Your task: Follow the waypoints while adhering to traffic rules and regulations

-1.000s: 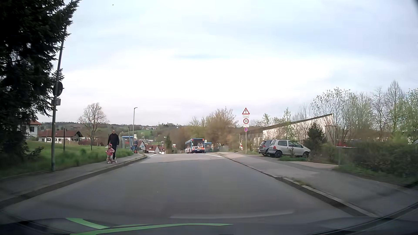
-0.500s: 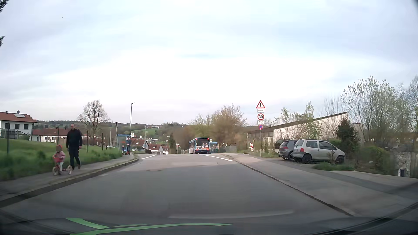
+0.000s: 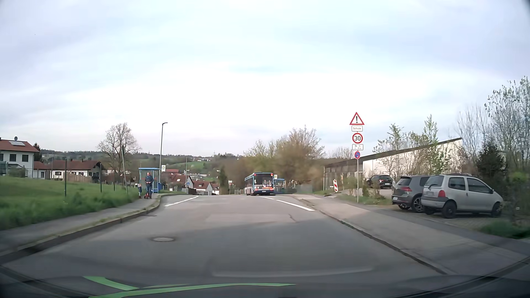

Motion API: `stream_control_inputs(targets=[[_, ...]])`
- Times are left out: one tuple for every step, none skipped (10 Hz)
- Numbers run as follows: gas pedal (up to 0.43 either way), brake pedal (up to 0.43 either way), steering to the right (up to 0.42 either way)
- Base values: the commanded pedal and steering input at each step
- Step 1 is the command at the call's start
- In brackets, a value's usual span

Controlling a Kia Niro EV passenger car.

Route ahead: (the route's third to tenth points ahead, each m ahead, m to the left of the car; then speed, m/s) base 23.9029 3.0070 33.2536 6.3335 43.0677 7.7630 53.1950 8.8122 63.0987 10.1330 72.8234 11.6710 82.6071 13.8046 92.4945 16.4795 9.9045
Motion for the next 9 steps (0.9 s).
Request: stream_control_inputs(targets=[[0.0,0.0,-0.021],[0.0,0.0,-0.022],[0.0,0.0,-0.022],[0.0,0.0,-0.023],[0.0,0.0,-0.023],[0.0,0.0,-0.024],[0.0,0.0,-0.024],[0.0,0.0,-0.025],[0.0,0.0,-0.025]])
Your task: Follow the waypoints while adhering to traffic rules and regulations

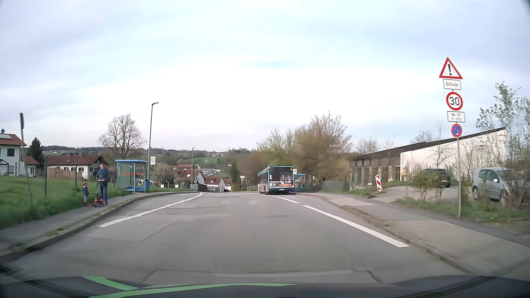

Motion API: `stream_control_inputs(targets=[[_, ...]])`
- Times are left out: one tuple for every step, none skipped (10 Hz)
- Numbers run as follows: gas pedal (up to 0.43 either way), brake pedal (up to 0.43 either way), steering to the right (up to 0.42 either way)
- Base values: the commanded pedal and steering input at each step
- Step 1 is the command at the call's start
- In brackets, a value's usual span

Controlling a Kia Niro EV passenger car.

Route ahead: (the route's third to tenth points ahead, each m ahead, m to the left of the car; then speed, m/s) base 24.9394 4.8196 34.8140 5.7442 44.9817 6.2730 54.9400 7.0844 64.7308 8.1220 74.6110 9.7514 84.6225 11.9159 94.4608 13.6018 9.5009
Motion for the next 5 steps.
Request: stream_control_inputs(targets=[[0.0,0.0,-0.026],[0.0,0.0,-0.025],[0.028,0.0,-0.026],[0.028,0.0,-0.026],[0.028,0.0,-0.026]])
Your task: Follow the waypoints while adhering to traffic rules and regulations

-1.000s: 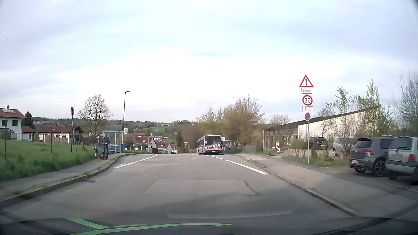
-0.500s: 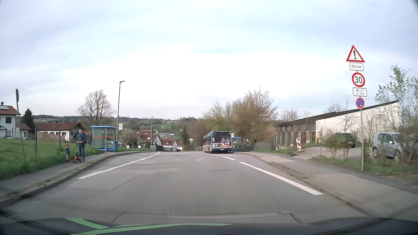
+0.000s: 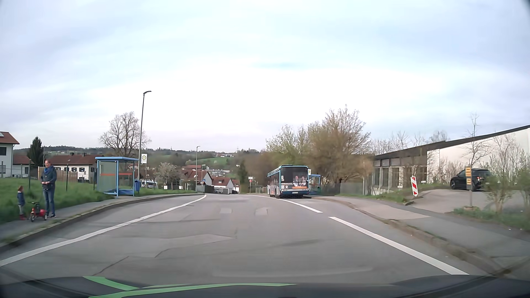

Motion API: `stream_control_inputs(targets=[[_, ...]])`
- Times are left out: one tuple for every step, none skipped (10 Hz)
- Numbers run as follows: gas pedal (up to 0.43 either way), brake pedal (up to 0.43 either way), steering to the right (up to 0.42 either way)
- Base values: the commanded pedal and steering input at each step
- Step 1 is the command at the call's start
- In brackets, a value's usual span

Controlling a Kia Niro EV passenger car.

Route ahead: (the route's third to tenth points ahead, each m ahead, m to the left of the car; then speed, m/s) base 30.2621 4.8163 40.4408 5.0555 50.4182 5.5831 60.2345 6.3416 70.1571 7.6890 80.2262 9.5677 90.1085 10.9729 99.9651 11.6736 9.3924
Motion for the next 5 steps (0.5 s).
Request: stream_control_inputs(targets=[[0.039,0.0,-0.026],[0.039,0.0,-0.026],[0.039,0.0,-0.026],[0.039,0.0,-0.026],[0.039,0.0,-0.026]])
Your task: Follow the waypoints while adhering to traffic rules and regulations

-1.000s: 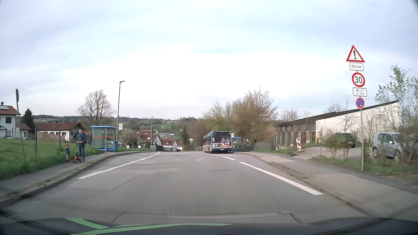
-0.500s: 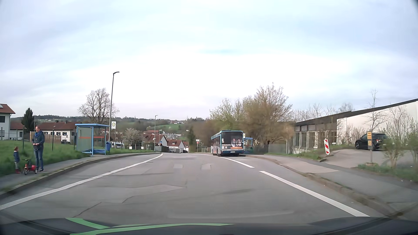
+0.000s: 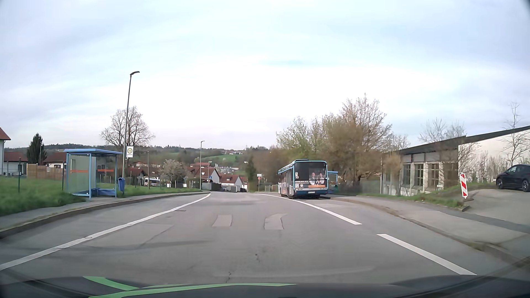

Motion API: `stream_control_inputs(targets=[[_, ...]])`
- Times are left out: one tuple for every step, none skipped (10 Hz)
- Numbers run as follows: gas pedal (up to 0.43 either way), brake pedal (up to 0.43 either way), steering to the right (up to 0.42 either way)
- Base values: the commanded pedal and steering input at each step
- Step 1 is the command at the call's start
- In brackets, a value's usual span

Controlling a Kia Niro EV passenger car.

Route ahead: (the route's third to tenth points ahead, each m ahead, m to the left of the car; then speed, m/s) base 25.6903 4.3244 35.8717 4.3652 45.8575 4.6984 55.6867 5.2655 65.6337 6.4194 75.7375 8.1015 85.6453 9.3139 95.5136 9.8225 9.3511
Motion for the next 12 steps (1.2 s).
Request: stream_control_inputs(targets=[[0.039,0.0,-0.026],[0.047,0.0,-0.026],[0.047,0.0,-0.025],[0.059,0.0,-0.024],[0.059,0.0,-0.022],[0.059,0.0,-0.023],[0.059,0.0,-0.02],[0.059,0.0,-0.02],[0.059,0.0,-0.019],[0.059,0.0,-0.018],[0.059,0.0,-0.016],[0.059,0.0,-0.013]])
